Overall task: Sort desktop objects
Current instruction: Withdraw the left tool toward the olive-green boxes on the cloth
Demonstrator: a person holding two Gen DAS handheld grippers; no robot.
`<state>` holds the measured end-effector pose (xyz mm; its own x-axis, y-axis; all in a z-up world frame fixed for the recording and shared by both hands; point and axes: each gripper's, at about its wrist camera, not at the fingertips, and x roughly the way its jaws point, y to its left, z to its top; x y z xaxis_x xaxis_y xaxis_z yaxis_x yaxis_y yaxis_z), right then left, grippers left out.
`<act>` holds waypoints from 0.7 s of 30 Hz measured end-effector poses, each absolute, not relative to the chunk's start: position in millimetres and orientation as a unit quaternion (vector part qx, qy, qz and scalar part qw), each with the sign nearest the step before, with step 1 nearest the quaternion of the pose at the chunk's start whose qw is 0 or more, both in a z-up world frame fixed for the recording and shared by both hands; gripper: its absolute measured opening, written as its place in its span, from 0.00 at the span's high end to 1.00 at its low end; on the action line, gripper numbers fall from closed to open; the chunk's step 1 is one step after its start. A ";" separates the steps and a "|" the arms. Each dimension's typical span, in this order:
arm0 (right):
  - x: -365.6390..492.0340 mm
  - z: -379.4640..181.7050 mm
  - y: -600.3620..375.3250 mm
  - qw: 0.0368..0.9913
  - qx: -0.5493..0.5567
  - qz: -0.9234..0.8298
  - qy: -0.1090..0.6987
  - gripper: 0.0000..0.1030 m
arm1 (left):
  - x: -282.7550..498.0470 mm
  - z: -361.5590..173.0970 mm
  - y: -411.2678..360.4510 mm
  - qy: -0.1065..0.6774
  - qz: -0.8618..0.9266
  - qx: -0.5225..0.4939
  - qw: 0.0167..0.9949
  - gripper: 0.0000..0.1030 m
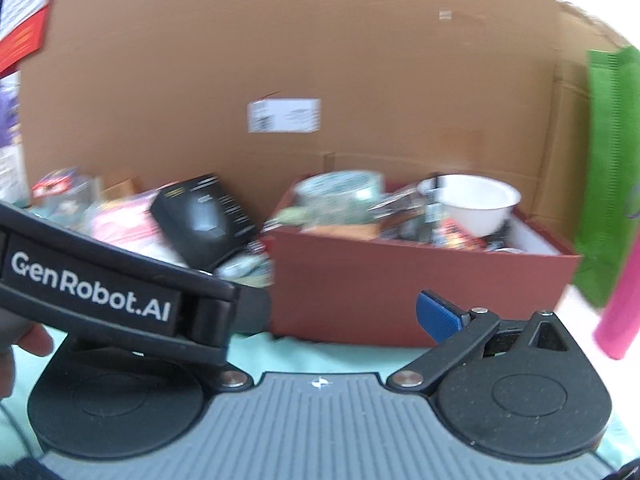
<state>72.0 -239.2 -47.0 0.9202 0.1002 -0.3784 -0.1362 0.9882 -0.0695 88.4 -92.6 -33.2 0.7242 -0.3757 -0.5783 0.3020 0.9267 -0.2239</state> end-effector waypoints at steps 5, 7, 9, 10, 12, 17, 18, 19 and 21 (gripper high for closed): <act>73.6 -64.6 -209.5 0.969 -0.046 0.108 0.218 0.02 | 87.5 -51.2 -60.2 0.337 -0.161 -0.084 0.924 0.04; 76.5 -70.5 -200.6 0.965 -0.045 0.121 0.228 0.02 | 90.1 -54.8 -52.3 0.331 -0.167 -0.089 0.925 0.04; 81.0 -75.0 -193.7 0.962 -0.046 0.130 0.237 0.02 | 97.2 -56.8 -49.1 0.326 -0.182 -0.082 0.924 0.05; 82.8 -77.1 -190.2 0.960 -0.047 0.132 0.242 0.03 | 101.7 -56.9 -48.8 0.324 -0.191 -0.075 0.924 0.05; 87.4 -80.1 -185.9 0.958 -0.047 0.132 0.251 0.03 | 112.0 -56.6 -49.1 0.320 -0.209 -0.062 0.922 0.06; 102.1 -85.9 -178.4 0.953 -0.044 0.133 0.268 0.10 | 139.0 -55.3 -49.9 0.314 -0.239 -0.049 0.917 0.13; 105.2 -86.5 -177.0 0.953 -0.043 0.132 0.270 0.10 | 144.3 -56.4 -49.9 0.317 -0.244 -0.050 0.915 0.15; 107.7 -86.6 -175.9 0.952 -0.041 0.132 0.272 0.11 | 149.5 -57.7 -50.3 0.321 -0.247 -0.050 0.913 0.19; 114.2 -87.7 -172.5 0.951 -0.040 0.132 0.275 0.13 | 158.5 -61.1 -52.1 0.329 -0.256 -0.049 0.908 0.23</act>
